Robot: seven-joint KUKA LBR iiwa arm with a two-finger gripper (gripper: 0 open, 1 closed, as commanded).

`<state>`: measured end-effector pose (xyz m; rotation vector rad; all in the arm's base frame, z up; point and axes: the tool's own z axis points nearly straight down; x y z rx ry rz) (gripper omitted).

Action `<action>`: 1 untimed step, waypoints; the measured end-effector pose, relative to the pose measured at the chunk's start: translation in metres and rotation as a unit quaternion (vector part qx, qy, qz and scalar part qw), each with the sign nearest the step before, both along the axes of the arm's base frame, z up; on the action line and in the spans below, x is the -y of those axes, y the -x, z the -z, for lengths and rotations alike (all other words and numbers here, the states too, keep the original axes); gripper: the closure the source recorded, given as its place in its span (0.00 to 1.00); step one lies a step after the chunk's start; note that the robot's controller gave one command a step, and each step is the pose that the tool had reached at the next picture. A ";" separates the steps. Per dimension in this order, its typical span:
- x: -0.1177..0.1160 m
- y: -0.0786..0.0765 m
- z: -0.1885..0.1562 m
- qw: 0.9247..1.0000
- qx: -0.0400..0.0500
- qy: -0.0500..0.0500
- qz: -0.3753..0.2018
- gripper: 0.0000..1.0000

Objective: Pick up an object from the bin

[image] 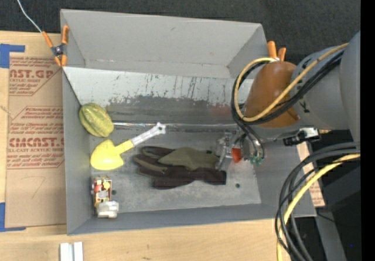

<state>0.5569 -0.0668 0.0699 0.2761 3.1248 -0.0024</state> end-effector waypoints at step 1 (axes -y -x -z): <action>0.000 0.000 0.000 1.000 0.000 0.000 0.000 1.00</action>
Offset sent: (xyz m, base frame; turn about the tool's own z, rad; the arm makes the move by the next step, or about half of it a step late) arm 0.0000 0.0000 0.0000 0.0000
